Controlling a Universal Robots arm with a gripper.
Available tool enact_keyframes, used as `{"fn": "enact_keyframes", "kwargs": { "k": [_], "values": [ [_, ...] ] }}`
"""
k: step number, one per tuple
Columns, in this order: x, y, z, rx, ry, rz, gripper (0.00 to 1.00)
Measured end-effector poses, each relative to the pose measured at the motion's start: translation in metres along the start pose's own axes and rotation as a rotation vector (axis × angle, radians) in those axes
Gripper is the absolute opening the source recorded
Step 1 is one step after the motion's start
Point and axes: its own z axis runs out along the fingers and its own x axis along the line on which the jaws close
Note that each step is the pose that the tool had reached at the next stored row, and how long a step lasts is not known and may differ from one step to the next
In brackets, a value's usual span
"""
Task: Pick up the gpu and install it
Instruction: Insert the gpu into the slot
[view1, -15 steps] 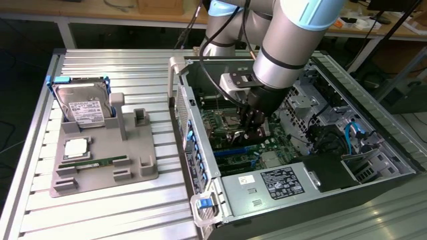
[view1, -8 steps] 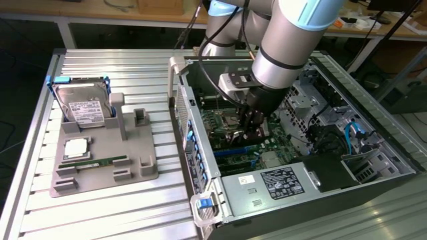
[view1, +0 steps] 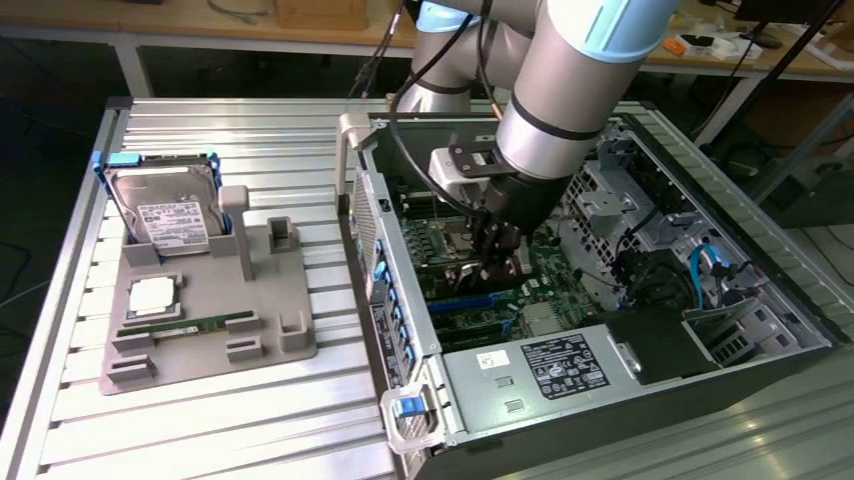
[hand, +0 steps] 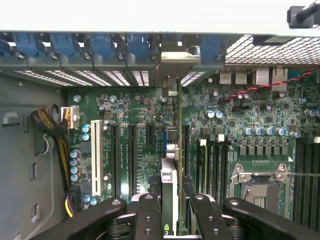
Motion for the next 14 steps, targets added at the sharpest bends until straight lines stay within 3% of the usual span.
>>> {"fn": "enact_keyframes", "kwargs": {
  "k": [14],
  "values": [
    [-0.0001,0.0058,0.0008,0.0,0.0,0.0,0.27]
  ]
}}
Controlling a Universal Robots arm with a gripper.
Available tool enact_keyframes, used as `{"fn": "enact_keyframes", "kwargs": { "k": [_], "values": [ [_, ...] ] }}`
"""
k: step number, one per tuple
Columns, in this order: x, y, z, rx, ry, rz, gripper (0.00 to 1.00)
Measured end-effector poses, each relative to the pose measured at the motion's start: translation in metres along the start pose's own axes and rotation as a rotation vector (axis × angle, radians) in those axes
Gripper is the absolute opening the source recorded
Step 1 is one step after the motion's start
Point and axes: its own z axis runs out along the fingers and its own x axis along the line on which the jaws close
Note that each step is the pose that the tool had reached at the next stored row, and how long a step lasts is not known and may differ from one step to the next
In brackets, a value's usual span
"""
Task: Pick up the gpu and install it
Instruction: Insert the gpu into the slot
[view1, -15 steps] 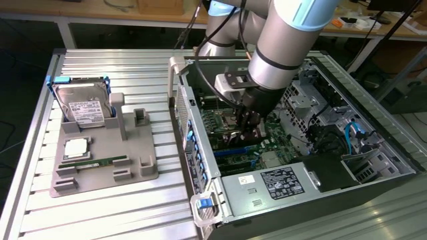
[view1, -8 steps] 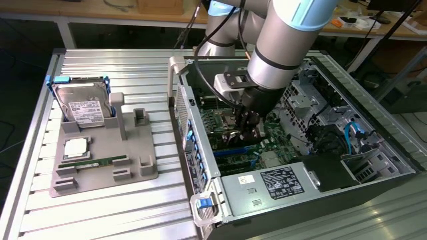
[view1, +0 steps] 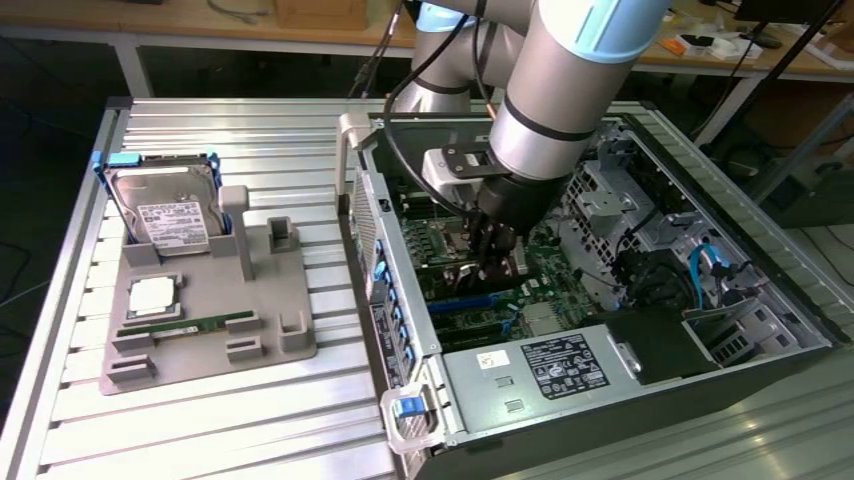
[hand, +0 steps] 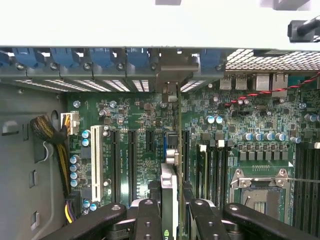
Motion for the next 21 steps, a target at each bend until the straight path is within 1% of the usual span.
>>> {"fn": "enact_keyframes", "kwargs": {
  "k": [8,10,13,14,21],
  "values": [
    [0.0,0.0001,0.0,-0.0003,0.0,0.0,0.27],
    [0.0001,0.0001,0.0002,-0.0026,-0.0001,0.0,0.27],
    [0.0001,-0.0001,0.0006,-0.0139,-0.0011,0.0,0.27],
    [0.0001,0.0002,0.0005,-0.0165,-0.0009,0.001,0.27],
    [0.0001,0.0001,0.0006,-0.0162,-0.0012,0.0,0.27]
  ]
}}
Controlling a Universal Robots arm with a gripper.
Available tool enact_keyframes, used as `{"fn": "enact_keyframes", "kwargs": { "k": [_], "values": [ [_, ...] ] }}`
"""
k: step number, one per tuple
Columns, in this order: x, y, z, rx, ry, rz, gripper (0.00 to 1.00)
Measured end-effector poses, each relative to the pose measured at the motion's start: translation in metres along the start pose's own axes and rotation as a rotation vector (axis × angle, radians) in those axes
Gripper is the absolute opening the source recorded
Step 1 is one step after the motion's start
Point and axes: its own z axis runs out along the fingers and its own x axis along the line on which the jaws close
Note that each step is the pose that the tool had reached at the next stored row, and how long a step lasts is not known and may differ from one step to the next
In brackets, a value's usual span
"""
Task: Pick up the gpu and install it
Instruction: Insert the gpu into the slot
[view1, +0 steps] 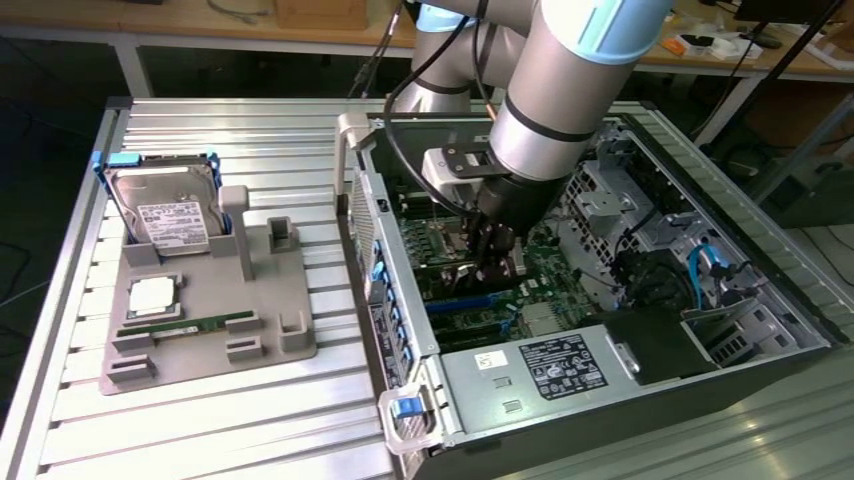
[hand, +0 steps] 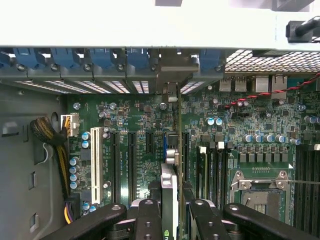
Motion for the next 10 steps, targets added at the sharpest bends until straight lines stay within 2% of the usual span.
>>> {"fn": "enact_keyframes", "kwargs": {
  "k": [10],
  "values": [
    [0.0001,-0.0001,0.0036,0.0,0.0,0.0,0.27]
  ]
}}
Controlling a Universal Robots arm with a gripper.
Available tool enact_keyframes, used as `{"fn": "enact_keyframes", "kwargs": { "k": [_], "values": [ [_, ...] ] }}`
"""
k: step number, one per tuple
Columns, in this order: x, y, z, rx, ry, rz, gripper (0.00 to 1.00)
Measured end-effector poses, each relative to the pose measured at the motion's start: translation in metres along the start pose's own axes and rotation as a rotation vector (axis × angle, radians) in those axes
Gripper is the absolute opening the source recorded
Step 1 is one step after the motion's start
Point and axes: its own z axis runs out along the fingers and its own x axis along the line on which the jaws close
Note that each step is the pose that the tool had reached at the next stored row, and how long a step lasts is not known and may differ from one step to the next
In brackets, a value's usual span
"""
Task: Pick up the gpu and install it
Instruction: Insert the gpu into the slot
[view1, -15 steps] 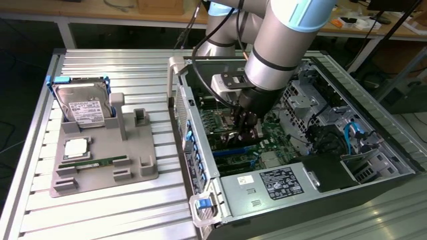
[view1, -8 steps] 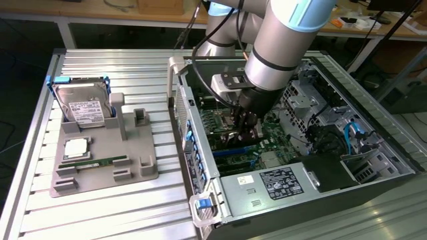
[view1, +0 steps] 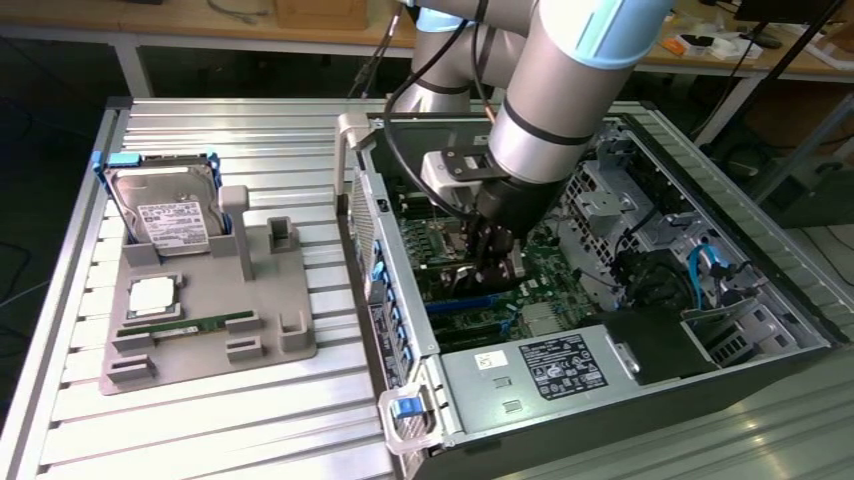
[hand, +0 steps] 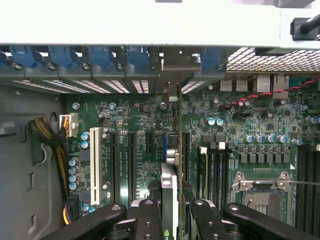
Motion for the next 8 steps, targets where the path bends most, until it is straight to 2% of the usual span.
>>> {"fn": "enact_keyframes", "kwargs": {
  "k": [8],
  "values": [
    [0.0,0.0,0.0011,0.0,0.0,0.0,0.27]
  ]
}}
